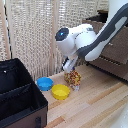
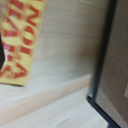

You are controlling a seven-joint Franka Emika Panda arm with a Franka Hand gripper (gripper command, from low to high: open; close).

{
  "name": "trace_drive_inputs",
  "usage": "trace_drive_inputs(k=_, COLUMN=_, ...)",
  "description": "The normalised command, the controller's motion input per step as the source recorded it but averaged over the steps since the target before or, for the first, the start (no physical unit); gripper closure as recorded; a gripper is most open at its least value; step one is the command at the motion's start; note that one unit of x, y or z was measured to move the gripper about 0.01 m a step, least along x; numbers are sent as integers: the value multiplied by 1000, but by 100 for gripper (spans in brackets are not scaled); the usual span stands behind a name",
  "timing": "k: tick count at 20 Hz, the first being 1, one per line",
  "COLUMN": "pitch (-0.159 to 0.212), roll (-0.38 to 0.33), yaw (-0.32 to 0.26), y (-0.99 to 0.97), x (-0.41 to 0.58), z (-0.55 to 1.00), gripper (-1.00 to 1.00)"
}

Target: Kindly move your gripper toward the top drawer's handle. With caution, hold the handle robustly using your gripper and pull open the top drawer. Let the handle go. Relocate your gripper to the bowl placed in the background. Gently hold the bowl using your gripper. Bring the gripper and the bowl to the ajar drawer. Softly release the bowl into it.

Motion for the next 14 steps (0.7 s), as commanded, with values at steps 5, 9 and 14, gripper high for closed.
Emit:
trace_drive_inputs(k=5, pitch=45, roll=368, yaw=-53, y=397, x=586, z=0, gripper=-100)
trace_drive_inputs(k=9, pitch=72, roll=322, yaw=-3, y=458, x=806, z=21, gripper=-100)
trace_drive_inputs(k=14, pitch=73, roll=271, yaw=0, y=389, x=915, z=141, gripper=-100)
